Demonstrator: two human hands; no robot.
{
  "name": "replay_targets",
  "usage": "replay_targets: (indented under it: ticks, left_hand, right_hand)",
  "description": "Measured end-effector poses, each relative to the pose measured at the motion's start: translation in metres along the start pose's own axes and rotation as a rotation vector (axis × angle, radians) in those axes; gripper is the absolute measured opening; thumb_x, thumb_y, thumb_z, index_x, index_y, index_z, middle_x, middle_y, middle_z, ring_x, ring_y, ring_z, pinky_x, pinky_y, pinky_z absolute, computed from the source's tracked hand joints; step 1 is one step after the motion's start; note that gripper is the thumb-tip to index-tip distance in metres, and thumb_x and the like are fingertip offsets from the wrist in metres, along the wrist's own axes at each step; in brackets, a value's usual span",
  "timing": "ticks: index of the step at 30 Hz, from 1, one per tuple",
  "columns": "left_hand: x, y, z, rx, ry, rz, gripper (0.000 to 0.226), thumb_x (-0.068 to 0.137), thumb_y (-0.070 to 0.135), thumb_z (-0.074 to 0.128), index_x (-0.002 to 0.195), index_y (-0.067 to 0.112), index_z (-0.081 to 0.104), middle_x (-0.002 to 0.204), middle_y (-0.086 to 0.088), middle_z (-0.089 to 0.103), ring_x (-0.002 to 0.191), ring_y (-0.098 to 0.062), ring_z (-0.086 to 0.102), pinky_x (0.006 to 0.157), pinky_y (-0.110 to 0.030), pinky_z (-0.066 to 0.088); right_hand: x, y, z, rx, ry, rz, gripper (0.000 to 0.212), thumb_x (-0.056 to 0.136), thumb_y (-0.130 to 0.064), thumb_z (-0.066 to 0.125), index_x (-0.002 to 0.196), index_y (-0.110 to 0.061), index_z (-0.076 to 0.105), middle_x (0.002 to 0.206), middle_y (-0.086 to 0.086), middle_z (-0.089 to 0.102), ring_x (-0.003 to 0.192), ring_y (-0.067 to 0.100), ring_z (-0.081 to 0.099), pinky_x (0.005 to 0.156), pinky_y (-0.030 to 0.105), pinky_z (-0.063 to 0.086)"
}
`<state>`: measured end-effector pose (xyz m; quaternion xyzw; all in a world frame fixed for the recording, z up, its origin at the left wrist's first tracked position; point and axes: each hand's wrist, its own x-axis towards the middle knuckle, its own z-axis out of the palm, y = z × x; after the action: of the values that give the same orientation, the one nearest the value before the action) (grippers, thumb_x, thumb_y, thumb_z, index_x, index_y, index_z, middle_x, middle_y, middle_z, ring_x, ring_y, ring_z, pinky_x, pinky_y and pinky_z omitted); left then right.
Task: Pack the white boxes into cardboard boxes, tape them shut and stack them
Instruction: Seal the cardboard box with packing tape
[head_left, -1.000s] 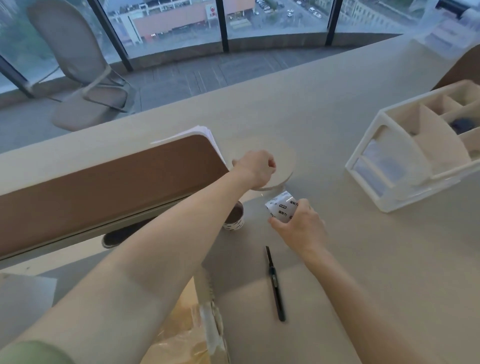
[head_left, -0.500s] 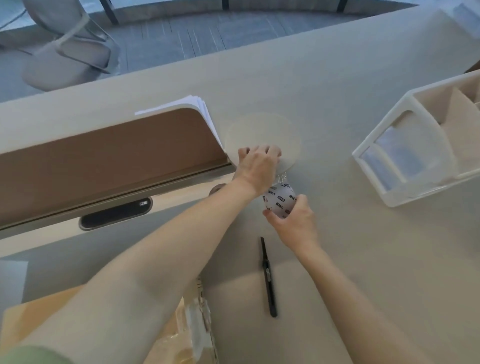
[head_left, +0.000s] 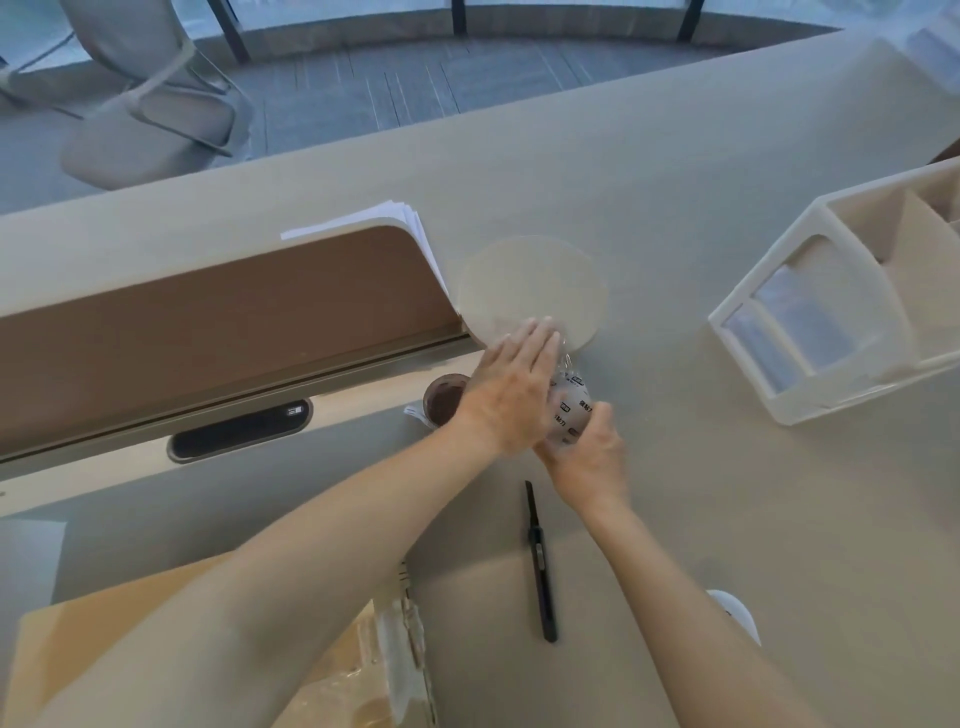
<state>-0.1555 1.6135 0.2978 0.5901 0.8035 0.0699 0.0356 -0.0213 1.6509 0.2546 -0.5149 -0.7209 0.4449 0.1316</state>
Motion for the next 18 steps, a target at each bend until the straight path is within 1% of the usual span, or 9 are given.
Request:
replay_targets:
  ticks: [2, 4, 7, 9, 11, 13, 15, 16, 18]
  left_hand:
    - [-0.004, 0.003, 0.003, -0.016, -0.148, -0.032, 0.076, 0.1, 0.051, 0.033, 0.159, 0.01, 0.01, 0.168, -0.004, 0.002, 0.155, -0.02, -0.002, 0.124, -0.045, -0.002]
    - [-0.004, 0.007, -0.001, -0.032, -0.158, -0.081, 0.08, 0.099, 0.059, 0.031, 0.16, 0.015, 0.002, 0.168, 0.0, -0.006, 0.154, -0.016, -0.01, 0.122, -0.05, -0.011]
    - [0.001, 0.019, -0.003, -0.065, -0.18, -0.162, 0.089, 0.094, 0.071, 0.023, 0.16, 0.018, -0.003, 0.168, 0.003, -0.009, 0.154, -0.015, -0.012, 0.119, -0.055, -0.012]
    - [0.003, 0.027, -0.003, -0.038, -0.211, -0.217, 0.096, 0.089, 0.078, 0.017, 0.16, 0.017, -0.002, 0.168, 0.004, -0.01, 0.153, -0.016, -0.014, 0.118, -0.058, -0.01]
    - [0.006, 0.03, -0.005, -0.039, -0.232, -0.245, 0.098, 0.086, 0.081, 0.012, 0.16, 0.018, -0.002, 0.168, 0.004, -0.011, 0.153, -0.015, -0.014, 0.117, -0.059, -0.007]
    - [0.008, 0.029, -0.008, -0.048, -0.25, -0.248, 0.097, 0.087, 0.081, 0.011, 0.16, 0.018, -0.002, 0.168, 0.004, -0.011, 0.153, -0.015, -0.015, 0.117, -0.059, -0.006]
    - [0.009, 0.027, -0.01, -0.048, -0.266, -0.234, 0.096, 0.088, 0.08, 0.01, 0.16, 0.017, -0.004, 0.167, 0.004, -0.011, 0.153, -0.015, -0.015, 0.118, -0.058, -0.008]
    - [0.009, 0.026, -0.012, -0.044, -0.271, -0.223, 0.096, 0.089, 0.08, 0.01, 0.16, 0.018, -0.004, 0.167, 0.004, -0.012, 0.153, -0.015, -0.015, 0.119, -0.058, -0.009]
    - [0.009, 0.024, -0.014, -0.029, -0.27, -0.208, 0.096, 0.089, 0.081, 0.012, 0.16, 0.018, -0.004, 0.167, 0.004, -0.011, 0.153, -0.015, -0.014, 0.119, -0.058, -0.01]
  right_hand:
    - [0.0, 0.003, 0.002, 0.019, -0.003, -0.018, 0.059, 0.069, -0.063, 0.067, 0.098, -0.019, 0.04, 0.097, 0.005, 0.063, 0.084, 0.029, 0.063, 0.066, 0.044, 0.055]
    - [0.001, 0.005, 0.003, 0.005, -0.004, -0.026, 0.053, 0.072, -0.055, 0.071, 0.098, -0.021, 0.04, 0.098, 0.004, 0.063, 0.086, 0.027, 0.064, 0.067, 0.042, 0.054]
    - [0.008, 0.011, 0.005, -0.056, 0.002, -0.056, 0.037, 0.079, -0.042, 0.071, 0.099, -0.027, 0.043, 0.098, -0.003, 0.058, 0.09, 0.021, 0.061, 0.066, 0.032, 0.047]
    - [0.014, 0.011, 0.008, -0.11, -0.011, -0.113, 0.04, 0.08, -0.051, 0.064, 0.114, -0.037, 0.049, 0.107, -0.013, 0.056, 0.096, 0.011, 0.06, 0.072, 0.028, 0.049]
    - [0.021, 0.01, 0.012, -0.116, -0.027, -0.147, 0.046, 0.082, -0.053, 0.058, 0.126, -0.049, 0.046, 0.113, -0.02, 0.057, 0.097, 0.003, 0.06, 0.075, 0.026, 0.054]
    - [0.023, 0.006, 0.011, -0.099, -0.068, -0.117, 0.038, 0.083, -0.051, 0.059, 0.119, -0.05, 0.049, 0.103, -0.022, 0.059, 0.086, 0.003, 0.06, 0.063, 0.024, 0.05]
    - [0.023, 0.007, 0.008, -0.073, -0.145, -0.058, 0.03, 0.076, -0.048, 0.063, 0.105, -0.045, 0.055, 0.088, -0.017, 0.062, 0.075, 0.008, 0.061, 0.053, 0.023, 0.042]
    - [0.022, 0.009, 0.007, -0.055, -0.167, -0.052, 0.028, 0.073, -0.045, 0.065, 0.1, -0.043, 0.058, 0.084, -0.015, 0.066, 0.073, 0.009, 0.063, 0.054, 0.023, 0.043]
    - [0.026, 0.011, 0.006, -0.034, -0.172, -0.058, 0.029, 0.072, -0.039, 0.07, 0.098, -0.046, 0.06, 0.085, -0.023, 0.066, 0.074, -0.002, 0.063, 0.055, 0.014, 0.043]
